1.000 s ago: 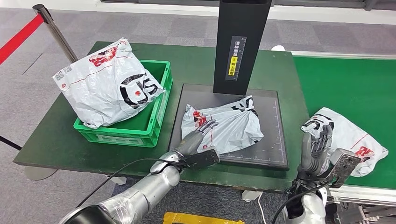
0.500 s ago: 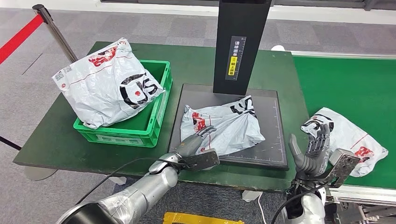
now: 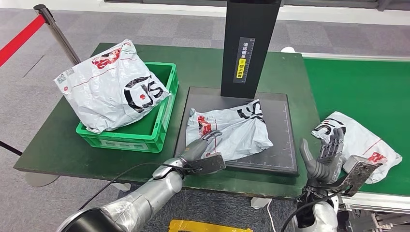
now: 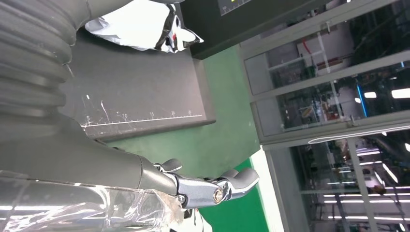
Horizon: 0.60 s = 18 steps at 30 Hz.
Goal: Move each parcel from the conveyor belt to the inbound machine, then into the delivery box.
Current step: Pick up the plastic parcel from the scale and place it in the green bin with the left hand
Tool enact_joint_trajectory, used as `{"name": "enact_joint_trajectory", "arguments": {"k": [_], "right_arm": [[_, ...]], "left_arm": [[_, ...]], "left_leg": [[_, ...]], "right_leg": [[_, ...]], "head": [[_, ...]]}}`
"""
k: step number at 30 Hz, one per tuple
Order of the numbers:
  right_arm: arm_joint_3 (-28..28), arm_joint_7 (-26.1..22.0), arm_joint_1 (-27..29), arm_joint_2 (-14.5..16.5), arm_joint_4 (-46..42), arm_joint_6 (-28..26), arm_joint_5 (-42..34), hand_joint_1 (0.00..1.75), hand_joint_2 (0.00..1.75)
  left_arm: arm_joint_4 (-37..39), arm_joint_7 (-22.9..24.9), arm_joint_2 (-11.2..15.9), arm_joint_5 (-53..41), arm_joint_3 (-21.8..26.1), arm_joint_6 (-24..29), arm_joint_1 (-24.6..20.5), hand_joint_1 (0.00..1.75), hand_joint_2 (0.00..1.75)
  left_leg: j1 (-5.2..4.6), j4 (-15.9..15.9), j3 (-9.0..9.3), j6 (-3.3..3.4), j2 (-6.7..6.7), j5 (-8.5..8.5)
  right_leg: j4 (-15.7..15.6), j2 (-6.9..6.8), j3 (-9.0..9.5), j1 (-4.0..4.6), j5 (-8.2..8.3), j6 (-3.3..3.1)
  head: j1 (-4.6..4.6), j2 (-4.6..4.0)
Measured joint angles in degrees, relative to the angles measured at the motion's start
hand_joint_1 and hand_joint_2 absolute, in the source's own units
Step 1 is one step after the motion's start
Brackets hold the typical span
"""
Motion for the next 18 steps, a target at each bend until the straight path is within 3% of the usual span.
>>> {"name": "enact_joint_trajectory", "arguments": {"k": [18], "right_arm": [[0.01, 0.67, 2.32, 0.45, -3.96, 0.36, -1.96, 0.0, 1.75]], "left_arm": [[0.02, -1.34, 0.66, -0.54, 3.8, 1.3, -0.92, 1.75, 1.75]], "left_leg": [[0.0, 0.0, 0.0, 0.0, 0.0, 0.0]], "right_leg": [[0.0, 0.0, 0.01, 0.0, 0.0, 0.0]], "head": [[0.0, 0.0]]}}
